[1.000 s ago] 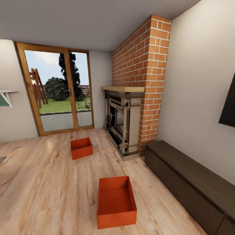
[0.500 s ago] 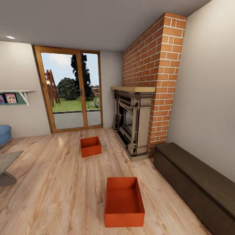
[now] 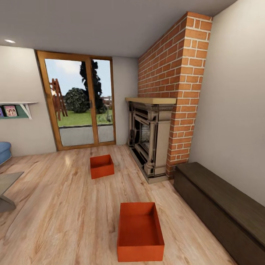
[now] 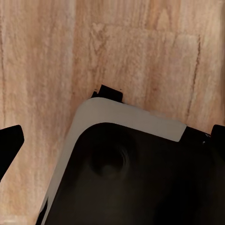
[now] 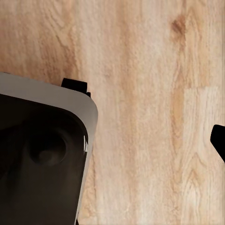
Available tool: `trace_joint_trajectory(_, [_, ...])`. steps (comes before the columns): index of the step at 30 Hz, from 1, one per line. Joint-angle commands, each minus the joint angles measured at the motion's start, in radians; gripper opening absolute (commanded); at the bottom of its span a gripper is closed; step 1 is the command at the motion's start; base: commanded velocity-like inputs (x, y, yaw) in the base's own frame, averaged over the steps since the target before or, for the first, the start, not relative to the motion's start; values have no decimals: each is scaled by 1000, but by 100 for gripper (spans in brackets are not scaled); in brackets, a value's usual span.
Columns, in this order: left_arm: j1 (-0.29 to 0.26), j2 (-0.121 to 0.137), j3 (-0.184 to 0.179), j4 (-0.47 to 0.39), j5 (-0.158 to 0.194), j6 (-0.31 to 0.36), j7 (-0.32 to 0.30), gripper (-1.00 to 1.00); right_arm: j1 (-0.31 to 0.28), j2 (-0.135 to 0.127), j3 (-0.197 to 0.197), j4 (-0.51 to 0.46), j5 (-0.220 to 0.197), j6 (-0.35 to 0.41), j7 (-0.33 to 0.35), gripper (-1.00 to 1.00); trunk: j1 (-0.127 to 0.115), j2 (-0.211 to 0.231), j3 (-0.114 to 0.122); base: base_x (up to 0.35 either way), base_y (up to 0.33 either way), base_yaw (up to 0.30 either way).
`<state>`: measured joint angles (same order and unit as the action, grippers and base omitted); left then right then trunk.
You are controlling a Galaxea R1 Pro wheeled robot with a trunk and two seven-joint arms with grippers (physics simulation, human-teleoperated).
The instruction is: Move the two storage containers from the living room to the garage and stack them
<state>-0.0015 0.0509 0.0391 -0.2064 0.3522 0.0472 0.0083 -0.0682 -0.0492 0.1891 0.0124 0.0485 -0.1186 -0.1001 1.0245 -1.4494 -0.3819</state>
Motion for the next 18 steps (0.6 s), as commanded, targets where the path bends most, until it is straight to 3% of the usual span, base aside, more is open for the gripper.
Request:
trace_joint_trajectory(1, [0, 0, 4, -2, 2, 5, 1, 100, -1, 0, 4, 1, 5, -3, -4, 100, 1, -1, -1, 288, 0, 0])
trace_joint_trajectory(18, [0, 0, 4, -2, 4, 5, 1, 100, -1, 0, 4, 1, 5, -1, -4, 100, 1, -1, -1, 294, 0, 0])
